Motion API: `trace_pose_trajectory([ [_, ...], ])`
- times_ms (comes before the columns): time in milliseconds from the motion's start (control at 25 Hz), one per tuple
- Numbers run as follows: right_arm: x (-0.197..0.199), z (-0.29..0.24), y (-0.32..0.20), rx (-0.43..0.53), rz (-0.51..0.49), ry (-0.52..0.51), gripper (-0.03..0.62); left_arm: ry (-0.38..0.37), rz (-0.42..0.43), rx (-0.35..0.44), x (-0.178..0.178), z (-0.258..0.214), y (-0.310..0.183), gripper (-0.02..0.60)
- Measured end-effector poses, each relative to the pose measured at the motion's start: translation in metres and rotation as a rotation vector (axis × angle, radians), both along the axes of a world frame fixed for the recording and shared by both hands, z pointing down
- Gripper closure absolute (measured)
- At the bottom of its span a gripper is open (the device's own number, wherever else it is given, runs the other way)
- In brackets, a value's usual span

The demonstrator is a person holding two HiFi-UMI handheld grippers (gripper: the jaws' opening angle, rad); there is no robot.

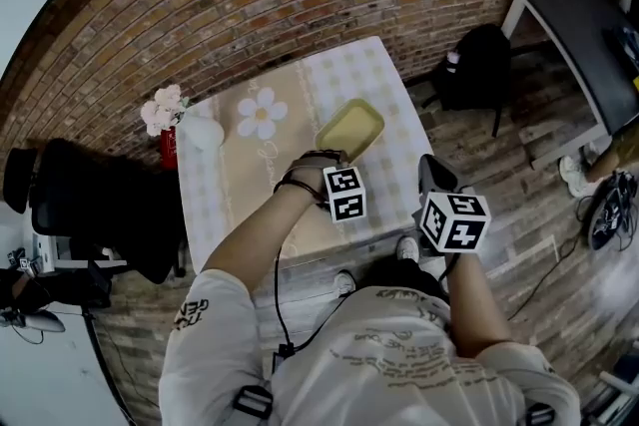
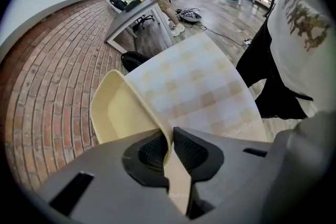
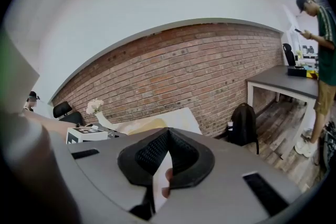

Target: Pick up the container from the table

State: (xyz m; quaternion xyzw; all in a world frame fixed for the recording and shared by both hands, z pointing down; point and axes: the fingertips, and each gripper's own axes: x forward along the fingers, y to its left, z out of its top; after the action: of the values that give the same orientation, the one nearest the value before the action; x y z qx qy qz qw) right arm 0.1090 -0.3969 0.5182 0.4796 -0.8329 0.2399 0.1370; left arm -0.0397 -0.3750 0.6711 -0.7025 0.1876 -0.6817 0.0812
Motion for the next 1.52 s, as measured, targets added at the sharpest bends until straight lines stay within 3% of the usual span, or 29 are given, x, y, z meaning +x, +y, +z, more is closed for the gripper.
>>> trace_pose_trajectory([
  [520,-0.079,-0.028,0.004,0.068,-0.151,-0.061,0.603,0.066,-0.186,-0.032,-0.047,-0.072,0.06,0.538],
  [1000,-0.193,-0.052,0.057,0.152,-0.429,-0.055,0.603,0.119,-0.366,0.001,-0.115,-0.127,0.144,0.538],
  [1200,-0.231,-0.064,0.082,0.171,-0.525,-0.114,0.603,0.118,-0.456,0.019,-0.147,-0.13,0.17,0.538],
  [1520,-0.271,-0.07,0.112,0.221,-0.623,-0.081,0.603,0.092,-0.538,0.006,-0.182,-0.122,0.207,0.538],
])
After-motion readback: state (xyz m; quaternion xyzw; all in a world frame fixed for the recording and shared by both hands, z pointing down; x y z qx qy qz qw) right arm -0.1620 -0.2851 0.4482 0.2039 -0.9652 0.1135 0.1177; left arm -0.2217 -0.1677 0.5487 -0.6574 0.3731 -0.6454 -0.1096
